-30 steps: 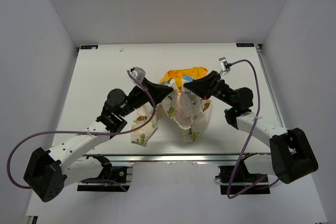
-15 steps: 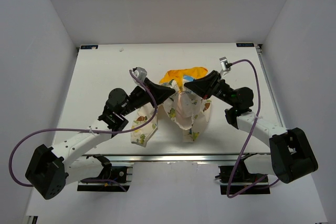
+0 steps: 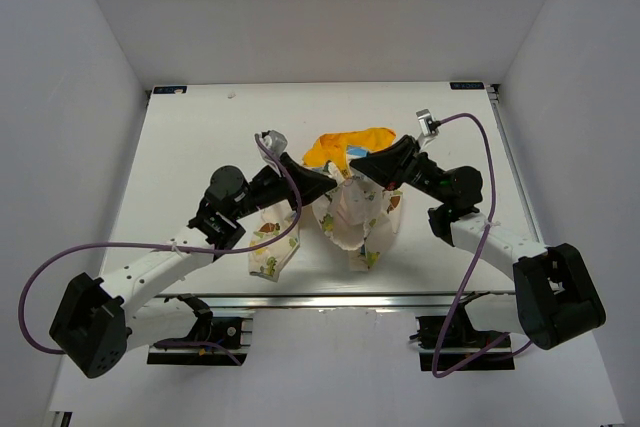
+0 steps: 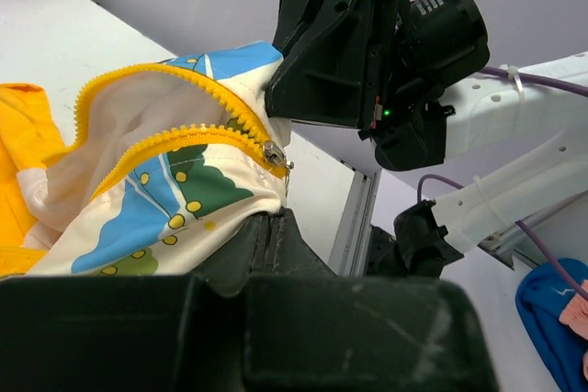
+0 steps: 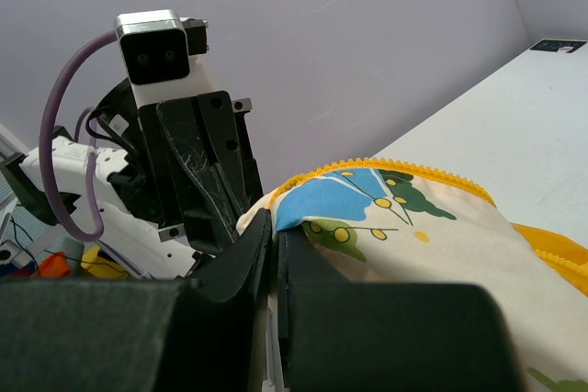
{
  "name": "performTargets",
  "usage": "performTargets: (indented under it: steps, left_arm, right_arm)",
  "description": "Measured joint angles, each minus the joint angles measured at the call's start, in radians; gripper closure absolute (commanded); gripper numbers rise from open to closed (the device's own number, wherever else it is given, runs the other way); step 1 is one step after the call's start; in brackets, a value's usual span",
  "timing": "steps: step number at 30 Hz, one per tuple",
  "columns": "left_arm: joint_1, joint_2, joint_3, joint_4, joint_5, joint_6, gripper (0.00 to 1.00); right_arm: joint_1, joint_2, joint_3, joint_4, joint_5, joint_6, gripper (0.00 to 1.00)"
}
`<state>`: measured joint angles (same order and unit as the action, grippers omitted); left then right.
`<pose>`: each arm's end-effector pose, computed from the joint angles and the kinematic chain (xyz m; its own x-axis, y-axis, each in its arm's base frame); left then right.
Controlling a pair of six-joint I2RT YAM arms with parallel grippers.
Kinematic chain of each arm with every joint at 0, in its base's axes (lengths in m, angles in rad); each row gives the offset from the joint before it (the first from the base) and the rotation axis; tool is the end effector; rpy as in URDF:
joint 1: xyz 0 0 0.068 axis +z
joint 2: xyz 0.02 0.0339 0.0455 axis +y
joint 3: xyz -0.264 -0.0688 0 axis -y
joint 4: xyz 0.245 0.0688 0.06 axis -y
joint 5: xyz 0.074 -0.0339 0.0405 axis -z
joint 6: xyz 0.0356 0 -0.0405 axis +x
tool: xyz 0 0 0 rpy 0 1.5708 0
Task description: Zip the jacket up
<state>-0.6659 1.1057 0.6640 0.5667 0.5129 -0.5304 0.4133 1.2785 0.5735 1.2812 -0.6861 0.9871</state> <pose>0.1881 -0.1700 0.3121 -0.3814 -0.2609 -0.8868 0.8442 0.2926 -0.4492 0.2241 0.1229 0.3086 -0.3903 0.5338 -0.7502 -0.8557 0.0903 0.5095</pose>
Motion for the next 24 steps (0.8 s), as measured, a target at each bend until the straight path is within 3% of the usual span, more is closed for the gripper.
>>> performTargets:
  steps: [10, 24]
  left_arm:
    - [0.002, 0.011, 0.006, -0.045, 0.032, -0.010, 1.00]
    - [0.004, 0.114, 0.002, -0.024, 0.158, -0.077, 1.00]
  right_arm:
    - [0.002, -0.031, -0.046, -0.043, 0.025, -0.060, 1.00]
    - [0.033, -0.125, -0.066, -0.369, 0.092, -0.233, 1.00]
